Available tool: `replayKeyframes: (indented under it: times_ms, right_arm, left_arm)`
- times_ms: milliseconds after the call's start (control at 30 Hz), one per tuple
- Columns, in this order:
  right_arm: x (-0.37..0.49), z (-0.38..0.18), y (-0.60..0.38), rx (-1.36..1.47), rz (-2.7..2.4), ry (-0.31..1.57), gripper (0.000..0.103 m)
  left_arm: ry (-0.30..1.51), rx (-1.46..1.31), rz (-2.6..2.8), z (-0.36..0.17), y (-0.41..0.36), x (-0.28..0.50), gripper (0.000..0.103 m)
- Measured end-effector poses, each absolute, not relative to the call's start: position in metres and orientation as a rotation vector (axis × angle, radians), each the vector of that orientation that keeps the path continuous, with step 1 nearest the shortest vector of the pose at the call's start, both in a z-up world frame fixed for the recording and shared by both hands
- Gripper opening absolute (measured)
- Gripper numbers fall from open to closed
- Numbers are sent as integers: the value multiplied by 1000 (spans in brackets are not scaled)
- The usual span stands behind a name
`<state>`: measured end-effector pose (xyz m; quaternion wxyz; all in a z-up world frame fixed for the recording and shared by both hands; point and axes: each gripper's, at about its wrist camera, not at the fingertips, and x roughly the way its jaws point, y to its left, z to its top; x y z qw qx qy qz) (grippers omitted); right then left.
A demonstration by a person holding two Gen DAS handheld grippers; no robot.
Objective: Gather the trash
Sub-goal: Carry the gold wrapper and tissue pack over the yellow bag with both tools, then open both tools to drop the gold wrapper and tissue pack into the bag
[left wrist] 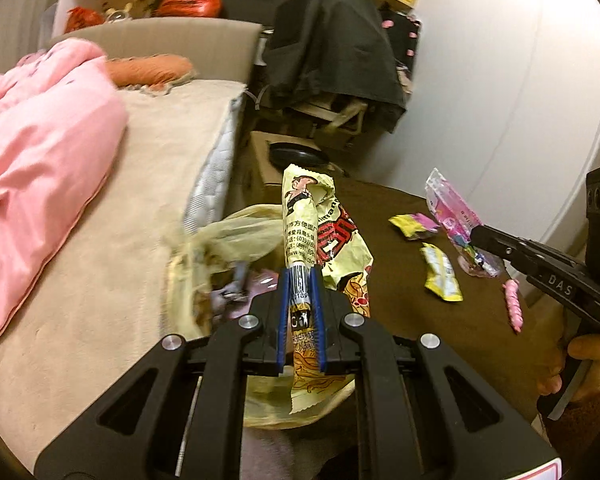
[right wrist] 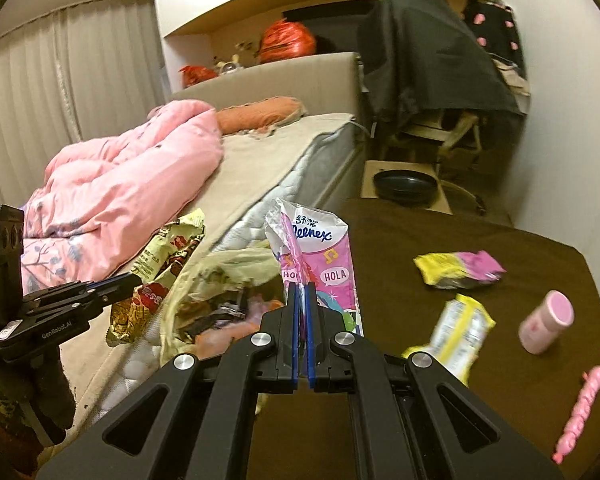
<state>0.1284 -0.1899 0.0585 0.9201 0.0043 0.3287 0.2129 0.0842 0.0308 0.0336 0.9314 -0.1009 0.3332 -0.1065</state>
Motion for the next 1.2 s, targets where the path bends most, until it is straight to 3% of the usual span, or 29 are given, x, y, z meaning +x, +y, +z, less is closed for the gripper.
replayKeyframes:
  times_ms: [400,1200]
  right_arm:
    - [161,33,-120,-89,478,753,4]
    - [220,-25,-105,41,551,894,4]
  left_arm:
    - [758,-299,-188,-1,82,94,10]
    - [922,-279,-305,-59,72,169,10]
